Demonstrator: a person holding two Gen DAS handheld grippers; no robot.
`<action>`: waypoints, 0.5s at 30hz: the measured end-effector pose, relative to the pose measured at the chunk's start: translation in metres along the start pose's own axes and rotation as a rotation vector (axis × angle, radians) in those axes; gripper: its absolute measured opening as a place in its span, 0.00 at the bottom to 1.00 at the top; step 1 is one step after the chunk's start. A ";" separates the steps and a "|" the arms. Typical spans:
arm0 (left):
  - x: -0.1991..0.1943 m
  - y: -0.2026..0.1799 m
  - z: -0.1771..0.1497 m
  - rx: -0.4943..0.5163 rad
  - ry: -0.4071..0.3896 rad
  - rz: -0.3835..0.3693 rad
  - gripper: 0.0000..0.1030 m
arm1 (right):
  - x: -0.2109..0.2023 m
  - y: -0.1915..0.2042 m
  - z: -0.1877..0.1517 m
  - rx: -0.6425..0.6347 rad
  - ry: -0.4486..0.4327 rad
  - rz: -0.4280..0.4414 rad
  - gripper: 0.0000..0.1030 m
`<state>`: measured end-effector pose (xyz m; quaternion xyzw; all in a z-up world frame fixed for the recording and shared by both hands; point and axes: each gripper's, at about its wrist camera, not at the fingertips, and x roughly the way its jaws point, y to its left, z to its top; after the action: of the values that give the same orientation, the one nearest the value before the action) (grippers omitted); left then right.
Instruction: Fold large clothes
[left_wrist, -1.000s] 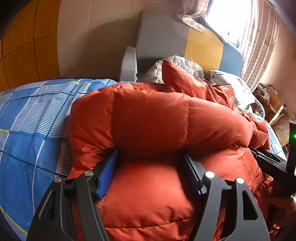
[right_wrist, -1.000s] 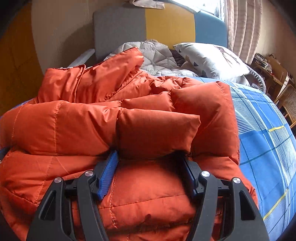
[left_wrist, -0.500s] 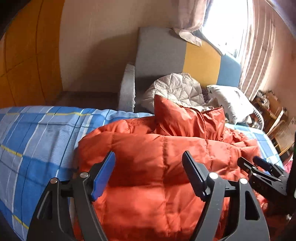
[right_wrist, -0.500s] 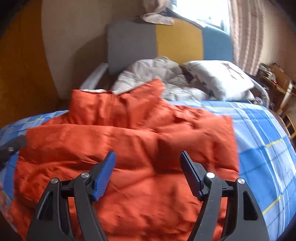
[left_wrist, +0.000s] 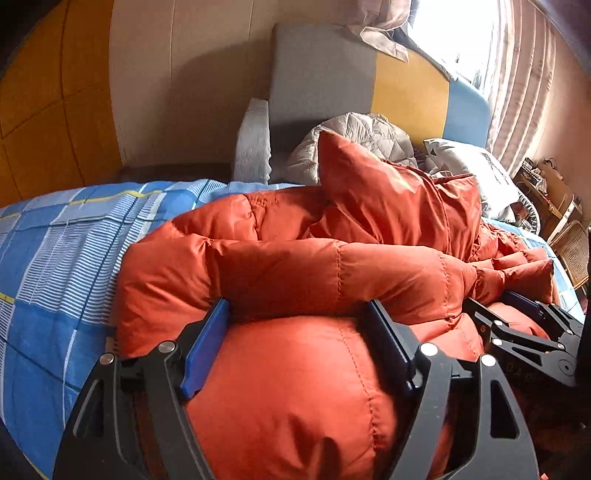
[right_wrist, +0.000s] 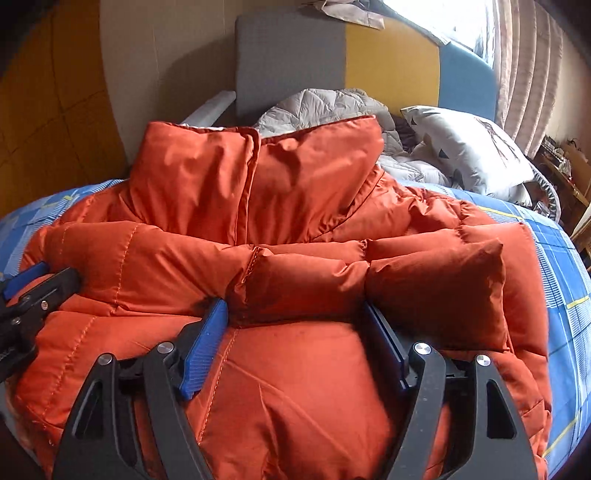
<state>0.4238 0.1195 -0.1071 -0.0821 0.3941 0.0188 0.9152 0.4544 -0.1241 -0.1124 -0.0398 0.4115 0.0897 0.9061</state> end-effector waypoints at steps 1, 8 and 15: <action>0.000 0.000 -0.001 0.002 0.002 0.002 0.73 | 0.000 0.000 0.000 -0.001 0.003 -0.001 0.71; -0.041 0.010 -0.013 -0.023 -0.006 -0.010 0.78 | -0.034 -0.009 0.000 0.003 0.024 0.031 0.79; -0.109 0.033 -0.058 -0.006 -0.030 -0.051 0.78 | -0.090 -0.059 -0.033 0.000 0.082 0.070 0.79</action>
<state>0.3038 0.1456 -0.0715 -0.0946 0.3782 -0.0022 0.9209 0.3834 -0.1989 -0.0667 -0.0290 0.4494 0.1194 0.8848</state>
